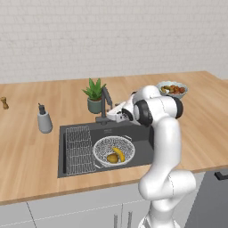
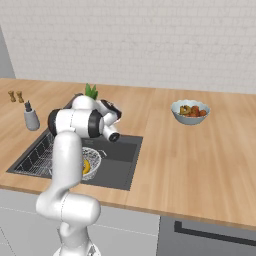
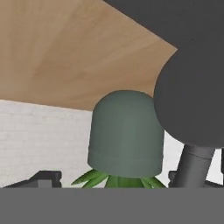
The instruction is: Put the colander in the sink, put the pear, banana in the colander, and turn on the sink faucet and pour water over the colander.
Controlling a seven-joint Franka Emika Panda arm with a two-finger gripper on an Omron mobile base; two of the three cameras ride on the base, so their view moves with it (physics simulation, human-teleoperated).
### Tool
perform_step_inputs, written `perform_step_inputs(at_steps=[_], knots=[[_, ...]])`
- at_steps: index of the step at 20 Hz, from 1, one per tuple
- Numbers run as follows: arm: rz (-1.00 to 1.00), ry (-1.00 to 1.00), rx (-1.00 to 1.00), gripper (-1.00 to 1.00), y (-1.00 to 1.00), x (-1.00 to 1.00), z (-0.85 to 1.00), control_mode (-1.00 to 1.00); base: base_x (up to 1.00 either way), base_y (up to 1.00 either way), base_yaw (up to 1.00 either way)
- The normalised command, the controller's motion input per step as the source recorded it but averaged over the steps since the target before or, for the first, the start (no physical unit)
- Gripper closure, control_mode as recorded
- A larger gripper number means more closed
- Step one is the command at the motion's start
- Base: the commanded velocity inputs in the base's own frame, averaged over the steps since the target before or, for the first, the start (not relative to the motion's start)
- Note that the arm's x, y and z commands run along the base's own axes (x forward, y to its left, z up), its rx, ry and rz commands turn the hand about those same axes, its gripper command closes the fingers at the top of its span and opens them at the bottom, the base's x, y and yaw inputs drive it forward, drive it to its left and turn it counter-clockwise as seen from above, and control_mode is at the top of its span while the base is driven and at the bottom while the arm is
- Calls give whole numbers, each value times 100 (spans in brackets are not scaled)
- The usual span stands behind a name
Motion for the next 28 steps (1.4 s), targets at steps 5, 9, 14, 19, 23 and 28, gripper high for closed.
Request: perform_step_inputs(at_steps=[5,9,14,19,23,28], knots=[[-23,3,4,100,-37,13,-1,-100,0,0,0],[-21,4,10,100,-75,9,-1,-100,0,0,0],[-11,6,16,100,-100,11,0,-100,0,0,0],[-2,9,22,100,-100,16,-3,-100,0,0,0],[-6,18,19,100,-100,32,-16,-100,0,0,0],[-8,22,16,100,-100,40,-25,-100,0,0,0]])
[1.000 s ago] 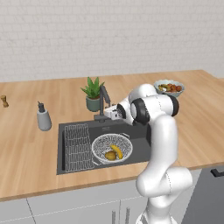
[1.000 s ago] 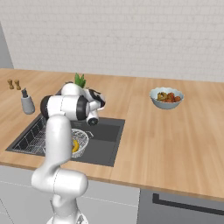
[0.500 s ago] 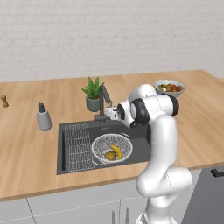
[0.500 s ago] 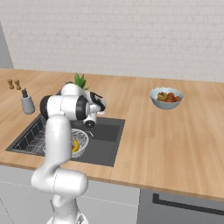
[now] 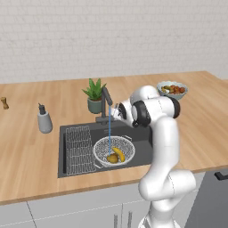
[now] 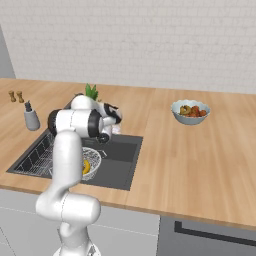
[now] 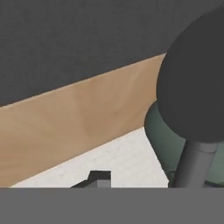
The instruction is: Put the colander in the sink, put the pear, banana in the colander, and turn on the sink faucet and pour water over the colander.
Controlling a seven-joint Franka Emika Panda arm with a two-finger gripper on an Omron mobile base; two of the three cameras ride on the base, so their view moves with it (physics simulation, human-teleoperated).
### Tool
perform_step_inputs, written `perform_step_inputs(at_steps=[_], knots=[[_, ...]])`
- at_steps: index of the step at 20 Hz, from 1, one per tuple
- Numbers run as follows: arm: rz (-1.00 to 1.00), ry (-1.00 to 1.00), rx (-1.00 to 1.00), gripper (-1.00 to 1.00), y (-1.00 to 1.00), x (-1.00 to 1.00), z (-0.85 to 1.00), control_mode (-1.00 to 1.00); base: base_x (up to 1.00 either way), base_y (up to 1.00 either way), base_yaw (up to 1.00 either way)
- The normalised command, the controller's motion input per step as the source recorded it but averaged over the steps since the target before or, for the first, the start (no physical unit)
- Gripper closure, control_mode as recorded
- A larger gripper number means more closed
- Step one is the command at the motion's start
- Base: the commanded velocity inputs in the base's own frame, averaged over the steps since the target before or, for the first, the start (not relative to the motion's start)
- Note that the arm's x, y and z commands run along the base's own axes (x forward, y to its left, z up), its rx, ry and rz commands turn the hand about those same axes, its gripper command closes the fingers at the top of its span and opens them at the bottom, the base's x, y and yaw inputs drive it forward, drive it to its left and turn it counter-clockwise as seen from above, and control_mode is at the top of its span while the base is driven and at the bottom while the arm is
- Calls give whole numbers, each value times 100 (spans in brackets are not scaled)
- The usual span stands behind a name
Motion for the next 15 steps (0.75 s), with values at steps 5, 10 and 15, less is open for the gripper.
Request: perform_step_inputs(at_steps=[5,10,15], knots=[[-9,20,15,100,-100,37,-26,-100,0,0,0],[1,-17,41,100,-93,4,63,-100,0,0,0],[7,-29,51,100,-100,-23,100,-100,0,0,0]])
